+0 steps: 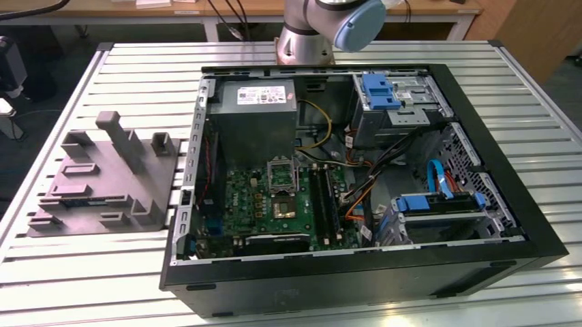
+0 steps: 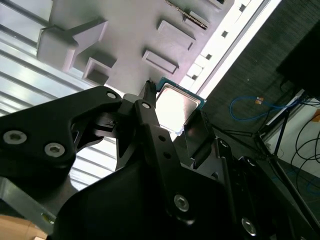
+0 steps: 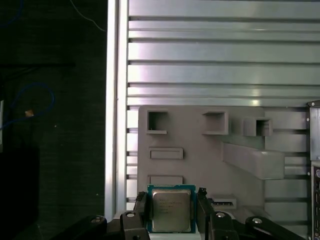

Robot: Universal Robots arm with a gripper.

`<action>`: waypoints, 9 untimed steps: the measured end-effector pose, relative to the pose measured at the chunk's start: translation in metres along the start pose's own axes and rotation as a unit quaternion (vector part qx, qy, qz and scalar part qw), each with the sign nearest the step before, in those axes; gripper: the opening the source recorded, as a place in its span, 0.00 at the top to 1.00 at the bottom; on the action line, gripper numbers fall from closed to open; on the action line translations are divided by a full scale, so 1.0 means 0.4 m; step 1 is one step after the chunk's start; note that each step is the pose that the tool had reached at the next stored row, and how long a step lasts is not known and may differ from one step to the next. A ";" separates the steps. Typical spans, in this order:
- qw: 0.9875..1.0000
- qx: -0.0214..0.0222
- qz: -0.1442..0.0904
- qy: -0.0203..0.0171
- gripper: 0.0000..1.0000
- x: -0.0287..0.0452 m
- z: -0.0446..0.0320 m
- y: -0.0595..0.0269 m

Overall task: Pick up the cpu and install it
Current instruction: 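Pick up the cpu and move it towards the insertion slot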

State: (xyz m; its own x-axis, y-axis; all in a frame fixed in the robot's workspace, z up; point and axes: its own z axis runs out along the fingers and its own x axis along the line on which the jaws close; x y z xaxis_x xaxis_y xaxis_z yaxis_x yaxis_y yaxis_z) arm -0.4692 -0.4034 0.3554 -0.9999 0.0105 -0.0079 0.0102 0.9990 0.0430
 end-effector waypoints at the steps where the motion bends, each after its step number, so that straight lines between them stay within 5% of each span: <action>1: 1.000 0.000 0.000 0.000 0.53 0.000 -0.004 0.000; 9: 1.000 0.000 0.000 0.000 0.53 0.000 -0.028 0.001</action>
State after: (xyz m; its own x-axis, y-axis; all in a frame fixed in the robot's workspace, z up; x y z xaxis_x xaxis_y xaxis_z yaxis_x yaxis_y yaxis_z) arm -0.4692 -0.4033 0.3666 -0.9999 0.0106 -0.0079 0.0102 0.9990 0.0430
